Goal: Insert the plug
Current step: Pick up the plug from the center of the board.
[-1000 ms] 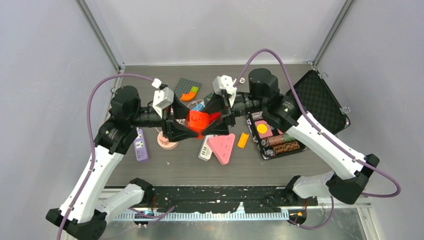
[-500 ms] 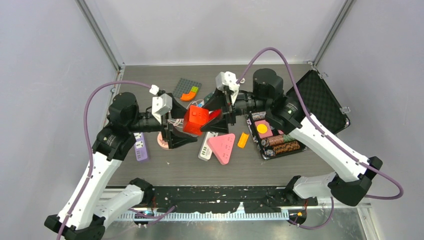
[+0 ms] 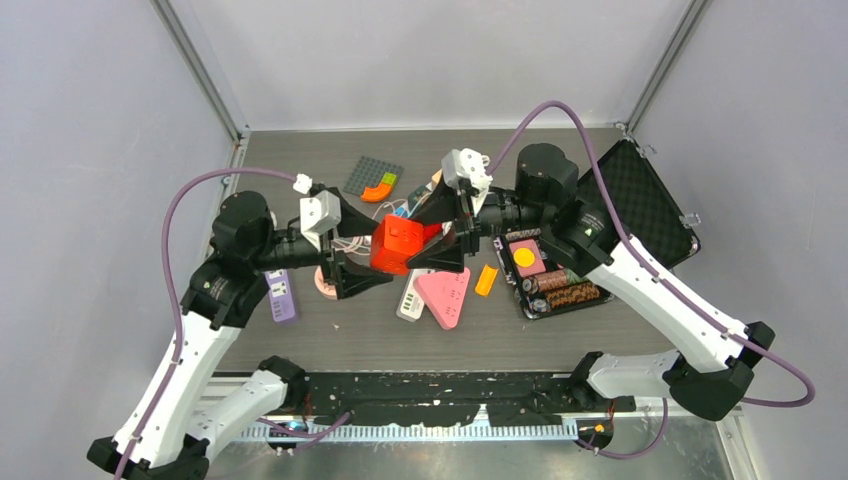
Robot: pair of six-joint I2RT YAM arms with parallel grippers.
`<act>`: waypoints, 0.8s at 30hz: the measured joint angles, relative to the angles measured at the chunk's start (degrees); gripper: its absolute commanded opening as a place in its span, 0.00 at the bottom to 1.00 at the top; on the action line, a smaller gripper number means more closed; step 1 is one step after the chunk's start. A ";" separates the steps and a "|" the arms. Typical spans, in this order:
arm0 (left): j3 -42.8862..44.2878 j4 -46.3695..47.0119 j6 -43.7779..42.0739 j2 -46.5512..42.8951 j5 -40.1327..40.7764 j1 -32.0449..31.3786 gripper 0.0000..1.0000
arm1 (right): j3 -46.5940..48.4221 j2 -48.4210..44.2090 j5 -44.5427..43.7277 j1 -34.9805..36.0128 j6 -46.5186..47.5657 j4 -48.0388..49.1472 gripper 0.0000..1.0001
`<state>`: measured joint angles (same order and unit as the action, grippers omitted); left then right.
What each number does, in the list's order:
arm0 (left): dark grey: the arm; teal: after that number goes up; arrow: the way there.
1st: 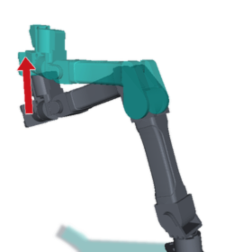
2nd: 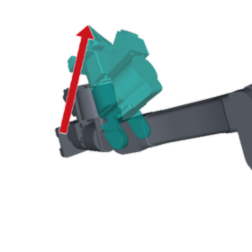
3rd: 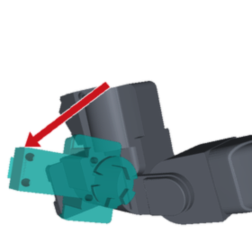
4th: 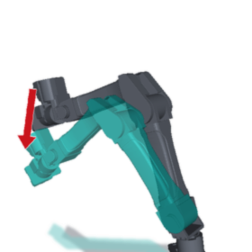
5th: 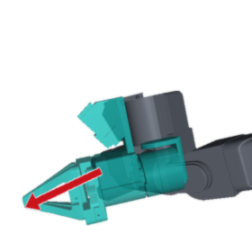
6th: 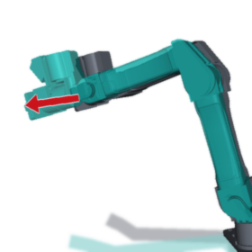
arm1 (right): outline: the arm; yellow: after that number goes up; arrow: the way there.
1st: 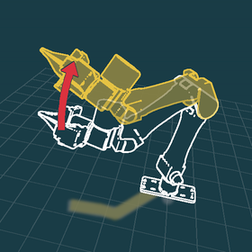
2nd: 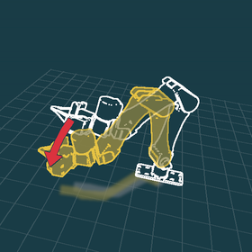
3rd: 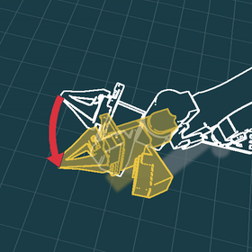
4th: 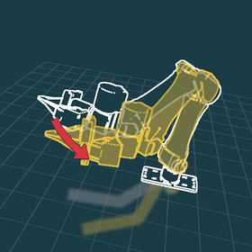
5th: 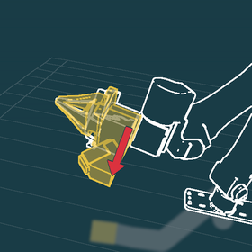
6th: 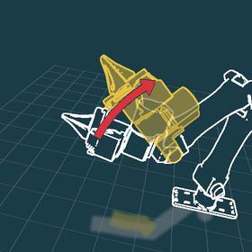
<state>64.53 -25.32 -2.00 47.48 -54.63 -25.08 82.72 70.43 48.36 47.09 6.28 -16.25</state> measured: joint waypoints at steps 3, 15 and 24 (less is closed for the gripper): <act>0.00 0.22 0.13 -0.09 -0.70 0.00 0.86 | -0.39 0.20 0.07 0.04 0.00 -0.04 0.05; 0.11 1.60 2.71 0.48 -2.01 0.00 0.80 | -1.73 0.22 1.38 0.04 0.13 0.79 0.05; 0.24 0.76 2.64 1.42 -3.58 -0.04 0.25 | -4.83 0.02 1.73 -0.22 0.85 4.22 0.39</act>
<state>64.77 -24.56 0.64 48.90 -58.22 -25.12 77.89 70.46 50.09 46.87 7.14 -12.03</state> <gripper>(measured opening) 0.592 0.659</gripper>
